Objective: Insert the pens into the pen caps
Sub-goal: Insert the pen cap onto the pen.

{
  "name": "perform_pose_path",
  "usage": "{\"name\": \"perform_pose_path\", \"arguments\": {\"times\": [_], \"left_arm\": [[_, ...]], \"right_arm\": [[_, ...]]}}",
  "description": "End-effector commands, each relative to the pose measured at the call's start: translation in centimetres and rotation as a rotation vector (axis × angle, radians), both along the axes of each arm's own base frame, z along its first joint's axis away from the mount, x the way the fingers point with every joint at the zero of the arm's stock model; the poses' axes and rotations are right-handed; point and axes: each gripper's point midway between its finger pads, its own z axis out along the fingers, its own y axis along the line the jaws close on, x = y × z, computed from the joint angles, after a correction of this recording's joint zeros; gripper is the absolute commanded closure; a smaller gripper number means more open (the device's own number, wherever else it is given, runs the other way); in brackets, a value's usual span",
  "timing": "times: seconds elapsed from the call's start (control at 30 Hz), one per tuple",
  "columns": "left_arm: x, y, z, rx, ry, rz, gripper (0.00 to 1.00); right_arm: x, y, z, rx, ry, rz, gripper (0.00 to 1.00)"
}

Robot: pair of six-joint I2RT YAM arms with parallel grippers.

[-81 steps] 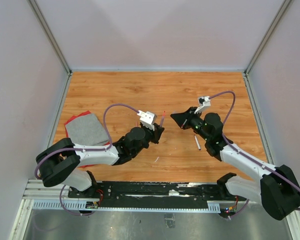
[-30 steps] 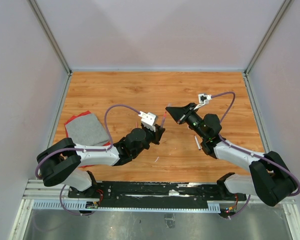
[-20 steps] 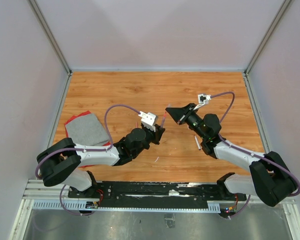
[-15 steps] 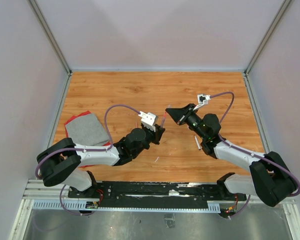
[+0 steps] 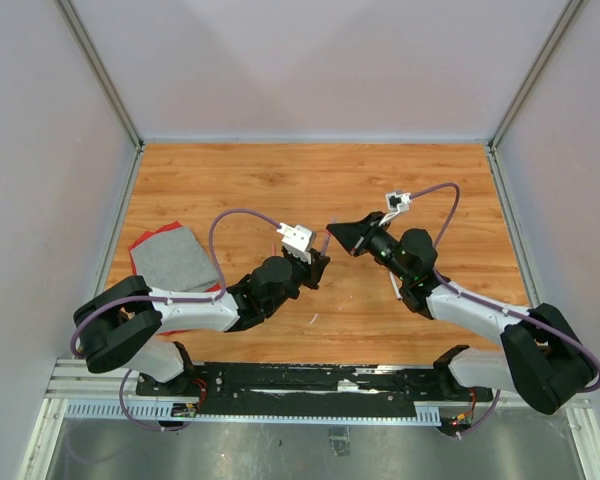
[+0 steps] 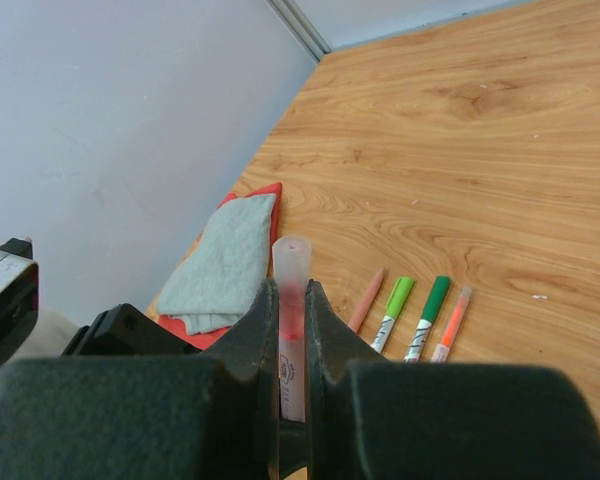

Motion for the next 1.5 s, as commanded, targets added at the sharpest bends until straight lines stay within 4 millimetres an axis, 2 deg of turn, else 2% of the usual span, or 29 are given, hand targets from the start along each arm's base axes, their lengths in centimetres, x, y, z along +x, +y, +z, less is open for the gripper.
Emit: {"name": "perform_pose_path", "arguments": {"times": [0.0,0.4,0.9,1.17,1.47], "left_arm": [[0.3,-0.5,1.6,-0.031,-0.041,0.008,0.99],[0.4,-0.1,1.9,-0.037,-0.046,0.028,1.0],[-0.7,-0.1,3.0,-0.108,-0.073,-0.025,0.99],[-1.1,0.2,3.6,-0.138,-0.086,-0.038,1.0],[-1.8,0.4,4.6,-0.186,-0.102,-0.061,1.0]], "right_arm": [[-1.5,1.3,0.7,-0.043,-0.059,0.06,0.99],[-3.4,1.8,-4.0,-0.094,0.037,0.062,0.99],[-7.9,2.9,-11.6,-0.266,0.159,0.081,1.0],[-10.7,4.1,-14.1,-0.28,0.212,0.14,0.99],[-13.0,4.2,-17.1,-0.385,0.209,0.172,0.99]]}}
